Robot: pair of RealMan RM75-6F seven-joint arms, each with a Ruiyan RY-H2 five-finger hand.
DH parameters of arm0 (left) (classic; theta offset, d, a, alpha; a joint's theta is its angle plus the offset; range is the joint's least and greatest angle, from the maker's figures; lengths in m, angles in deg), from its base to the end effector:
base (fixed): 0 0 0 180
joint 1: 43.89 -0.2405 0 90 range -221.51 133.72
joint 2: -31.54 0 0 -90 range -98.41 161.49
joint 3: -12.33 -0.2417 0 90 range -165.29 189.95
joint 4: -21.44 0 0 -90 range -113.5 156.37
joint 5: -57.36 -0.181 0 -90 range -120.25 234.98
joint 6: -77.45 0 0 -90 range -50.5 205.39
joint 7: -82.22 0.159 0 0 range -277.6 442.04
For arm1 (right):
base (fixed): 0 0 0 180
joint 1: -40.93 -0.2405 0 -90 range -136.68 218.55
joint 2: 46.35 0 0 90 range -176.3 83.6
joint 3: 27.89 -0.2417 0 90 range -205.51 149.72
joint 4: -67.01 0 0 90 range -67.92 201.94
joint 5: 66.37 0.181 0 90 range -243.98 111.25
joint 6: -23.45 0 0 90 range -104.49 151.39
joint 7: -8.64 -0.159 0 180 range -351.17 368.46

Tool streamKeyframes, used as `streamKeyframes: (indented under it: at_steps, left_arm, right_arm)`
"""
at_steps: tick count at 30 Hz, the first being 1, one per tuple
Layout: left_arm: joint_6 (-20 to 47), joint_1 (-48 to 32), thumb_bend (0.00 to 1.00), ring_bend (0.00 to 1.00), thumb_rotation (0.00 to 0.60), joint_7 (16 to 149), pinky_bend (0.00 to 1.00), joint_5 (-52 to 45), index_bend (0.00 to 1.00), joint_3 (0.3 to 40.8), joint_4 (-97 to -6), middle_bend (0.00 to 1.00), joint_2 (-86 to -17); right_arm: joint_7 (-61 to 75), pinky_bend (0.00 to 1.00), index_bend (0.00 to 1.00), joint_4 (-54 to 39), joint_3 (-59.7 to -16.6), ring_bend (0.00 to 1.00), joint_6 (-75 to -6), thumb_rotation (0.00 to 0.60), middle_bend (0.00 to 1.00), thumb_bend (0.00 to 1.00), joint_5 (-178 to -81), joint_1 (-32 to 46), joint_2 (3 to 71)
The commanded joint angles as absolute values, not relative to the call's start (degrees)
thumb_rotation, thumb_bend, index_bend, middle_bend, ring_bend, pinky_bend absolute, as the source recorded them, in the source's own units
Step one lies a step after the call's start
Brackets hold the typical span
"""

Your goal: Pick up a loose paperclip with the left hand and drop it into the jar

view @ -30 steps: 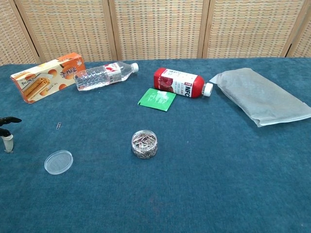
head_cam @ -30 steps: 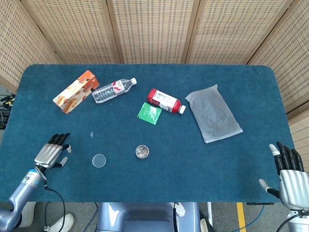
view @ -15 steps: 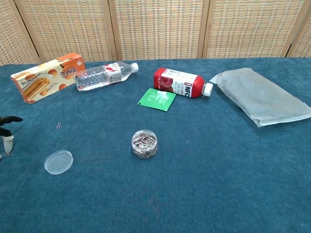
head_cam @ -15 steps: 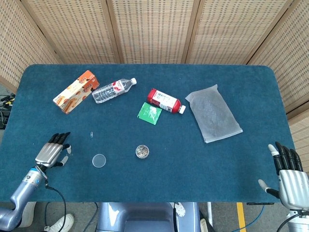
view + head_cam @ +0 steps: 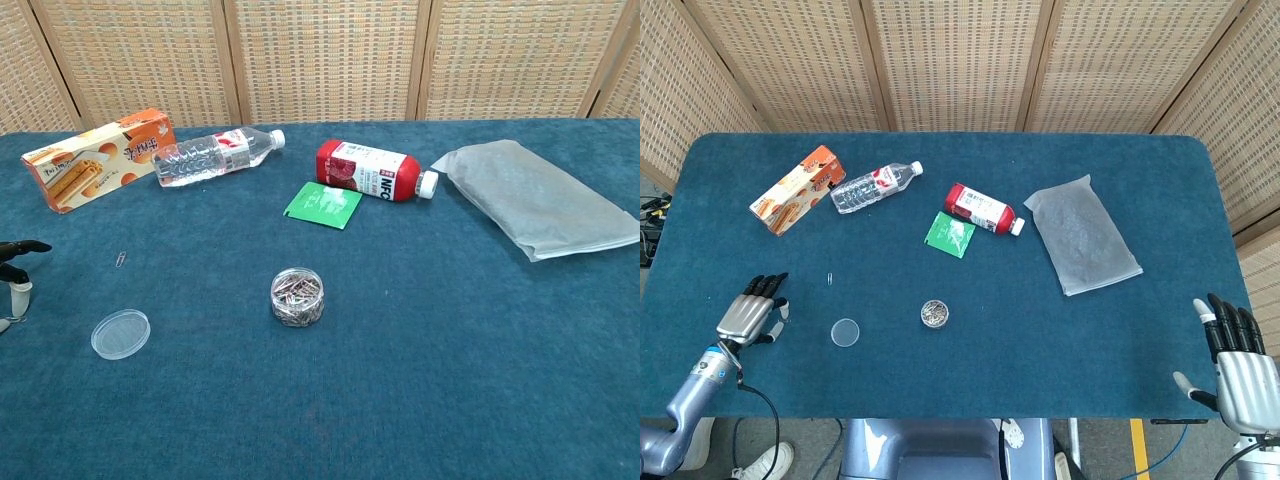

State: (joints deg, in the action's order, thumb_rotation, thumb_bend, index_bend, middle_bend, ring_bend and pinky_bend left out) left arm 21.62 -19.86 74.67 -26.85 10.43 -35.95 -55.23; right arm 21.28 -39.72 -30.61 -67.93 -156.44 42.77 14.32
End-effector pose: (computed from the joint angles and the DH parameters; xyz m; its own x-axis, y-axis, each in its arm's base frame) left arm -0.3247 0.2800 0.0386 0.5300 0.3841 0.7560 0.8473 -0.2038 -0.4905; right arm -0.2506 -0.1589 0.1927 0.4273 0.0574 0.9023 -0.9041 0.0297 0.4263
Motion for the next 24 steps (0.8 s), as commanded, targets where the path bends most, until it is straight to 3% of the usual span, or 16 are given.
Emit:
streamKeyframes:
  at_steps: [1,16,24]
  left_arm:
    - [21.57,-19.83,0.43,0.0,0.6,74.81,0.0,-26.85,0.57,10.41,-35.97,0.0,-55.26]
    - [21.18,-19.82,0.43,0.0,0.6,75.54,0.0,-26.36,0.7,10.63,-36.05,0.0,-55.41]
    - [20.72,-19.84,0.44,0.0,0.6,75.05,0.0,-26.27,0.71,10.83,-36.4,0.0,-55.18]
  right_arm:
    - [21.12,0.0,0.0,-39.64,-30.59,0.0,-67.98,0.6,0.0,0.0,-156.58,42.75,14.31]
    - [20.41,0.0,0.0,-39.39,-30.44,0.0,-68.01,0.6,0.0,0.0,-157.06,42.67,14.24]
    - [20.38,0.0,0.0,-39.4,-30.41,0.0,-67.99,0.6,0.0,0.0,-157.05,42.67,14.22]
